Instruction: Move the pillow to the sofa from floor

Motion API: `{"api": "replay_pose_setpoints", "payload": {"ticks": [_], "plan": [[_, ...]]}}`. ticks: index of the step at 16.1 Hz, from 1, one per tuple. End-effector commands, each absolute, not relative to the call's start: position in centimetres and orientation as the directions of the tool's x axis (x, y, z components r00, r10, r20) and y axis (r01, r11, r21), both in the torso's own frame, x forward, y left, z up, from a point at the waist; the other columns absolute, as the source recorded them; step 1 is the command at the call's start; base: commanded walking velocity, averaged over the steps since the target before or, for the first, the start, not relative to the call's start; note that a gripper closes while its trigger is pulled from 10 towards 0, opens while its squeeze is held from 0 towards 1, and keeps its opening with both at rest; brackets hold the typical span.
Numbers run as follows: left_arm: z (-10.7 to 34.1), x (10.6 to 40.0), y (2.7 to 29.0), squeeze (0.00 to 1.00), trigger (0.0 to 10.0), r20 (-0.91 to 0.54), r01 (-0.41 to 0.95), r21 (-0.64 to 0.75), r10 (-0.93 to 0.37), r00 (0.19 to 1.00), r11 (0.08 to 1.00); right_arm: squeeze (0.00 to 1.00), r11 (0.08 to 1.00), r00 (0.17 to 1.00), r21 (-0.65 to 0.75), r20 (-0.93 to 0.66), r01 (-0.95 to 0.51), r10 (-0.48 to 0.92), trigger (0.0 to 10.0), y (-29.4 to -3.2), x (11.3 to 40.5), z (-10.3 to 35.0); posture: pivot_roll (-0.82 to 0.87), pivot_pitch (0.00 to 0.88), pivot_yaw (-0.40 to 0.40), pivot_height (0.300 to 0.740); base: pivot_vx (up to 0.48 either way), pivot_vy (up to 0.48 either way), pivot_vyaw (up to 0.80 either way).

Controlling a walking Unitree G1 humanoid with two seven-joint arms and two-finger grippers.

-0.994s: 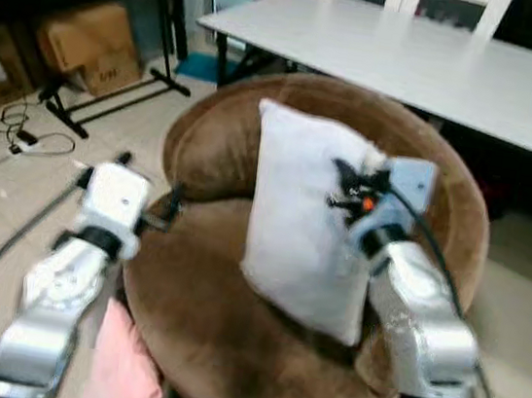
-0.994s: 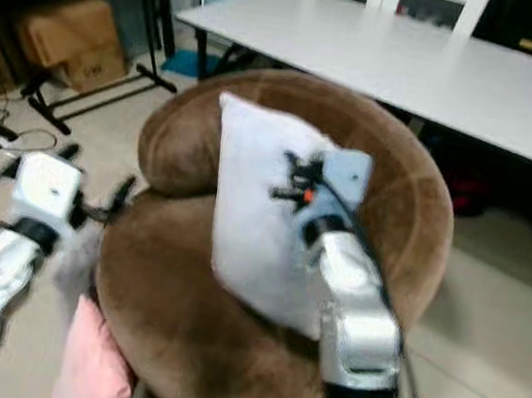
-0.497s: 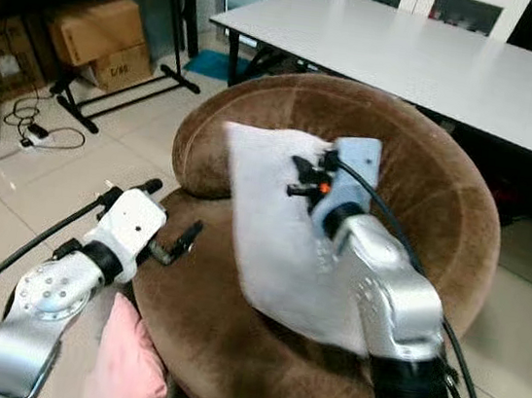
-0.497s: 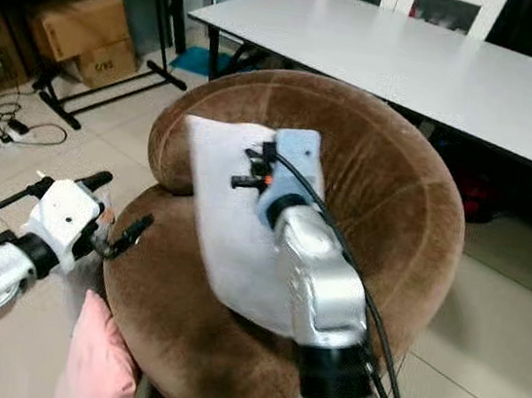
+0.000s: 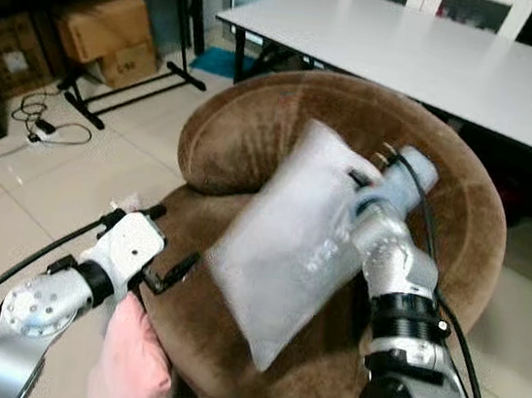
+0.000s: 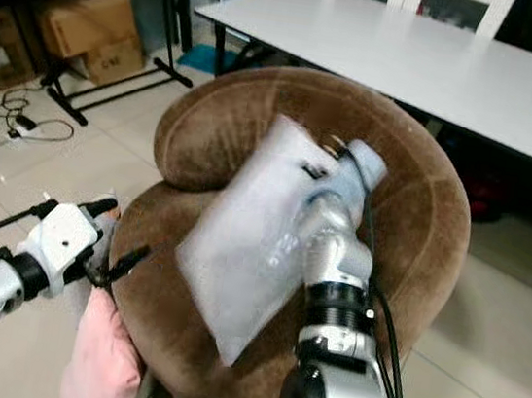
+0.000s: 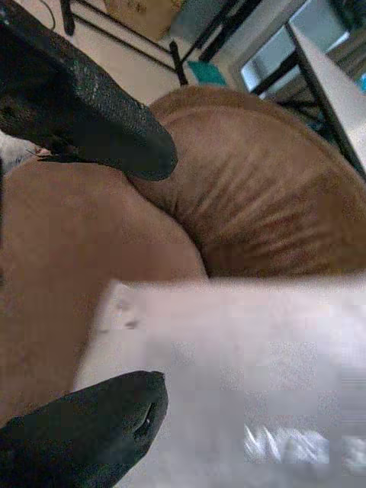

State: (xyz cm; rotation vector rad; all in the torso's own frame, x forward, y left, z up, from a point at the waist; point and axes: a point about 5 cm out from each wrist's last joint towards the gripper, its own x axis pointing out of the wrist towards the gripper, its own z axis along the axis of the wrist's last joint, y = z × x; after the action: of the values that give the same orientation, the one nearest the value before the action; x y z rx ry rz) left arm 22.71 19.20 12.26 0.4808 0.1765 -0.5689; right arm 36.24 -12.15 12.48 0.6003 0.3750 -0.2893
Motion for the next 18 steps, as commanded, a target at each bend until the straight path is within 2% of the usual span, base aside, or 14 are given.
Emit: {"api": "replay_pose_setpoints", "payload": {"ticks": [1,3,5,7,12,13,14,15,16,18], "plan": [[12.5,22.6,19.2,0.00,10.0,-0.294,0.566,0.398,-0.484,0.824,0.722,0.00,0.727,0.908,0.569,-0.373,0.385,-0.189,10.0,-12.3,37.1,13.9,0.06,0.000,0.019,0.740,0.000,0.000,0.00],[12.6,22.6,19.3,0.00,10.0,-0.294,0.568,0.399,-0.487,0.823,0.719,0.00,0.666,0.891,0.598,-0.368,0.446,-0.266,10.0,-15.0,37.3,13.2,0.07,0.000,0.019,0.740,0.000,0.000,0.00],[12.7,22.7,19.3,0.00,10.0,-0.294,0.572,0.404,-0.491,0.820,0.714,0.00,0.655,0.881,0.591,-0.347,0.471,-0.320,10.0,-17.1,37.4,12.9,0.07,0.000,0.019,0.740,0.000,0.000,0.00],[12.7,22.8,19.3,0.00,10.0,-0.295,0.577,0.406,-0.496,0.817,0.709,0.00,0.643,0.886,0.610,-0.305,0.463,-0.349,10.0,-18.3,37.5,13.1,0.05,0.000,0.030,0.740,0.000,0.000,0.00],[12.7,23.1,19.2,0.00,10.0,-0.296,0.583,0.407,-0.503,0.812,0.703,0.00,0.622,0.833,0.554,-0.345,0.553,-0.433,10.0,-20.3,37.3,12.0,0.05,0.000,0.030,0.740,0.000,0.000,0.00],[12.6,23.1,19.1,0.00,10.0,-0.295,0.584,0.405,-0.504,0.811,0.703,0.81,0.638,0.833,0.536,-0.335,0.553,-0.440,10.0,-20.4,37.1,11.5,0.05,0.000,0.030,0.740,0.000,0.000,0.00],[12.6,23.1,19.1,0.00,10.0,-0.295,0.585,0.405,-0.505,0.811,0.703,0.81,0.649,0.835,0.527,-0.326,0.549,-0.442,10.0,-20.4,37.0,11.4,0.05,0.000,0.027,0.740,0.000,0.000,0.00],[12.6,23.1,18.9,0.00,10.0,-0.293,0.590,0.397,-0.511,0.808,0.703,1.00,0.659,0.864,0.559,-0.298,0.503,-0.407,10.0,-20.2,36.9,11.1,0.05,0.000,0.025,0.740,0.000,0.000,0.00],[12.5,23.0,18.7,0.00,10.0,-0.289,0.601,0.373,-0.526,0.799,0.707,1.00,0.665,0.887,0.590,-0.260,0.458,-0.381,10.0,-20.1,36.8,11.1,0.05,0.000,0.025,0.740,0.000,0.000,0.00],[12.5,22.8,18.2,0.00,10.0,-0.270,0.626,0.309,-0.565,0.780,0.716,1.00,0.672,0.870,0.558,-0.240,0.487,-0.431,10.0,-20.7,36.2,10.9,0.05,0.000,0.009,0.740,0.000,0.000,0.00]]}}
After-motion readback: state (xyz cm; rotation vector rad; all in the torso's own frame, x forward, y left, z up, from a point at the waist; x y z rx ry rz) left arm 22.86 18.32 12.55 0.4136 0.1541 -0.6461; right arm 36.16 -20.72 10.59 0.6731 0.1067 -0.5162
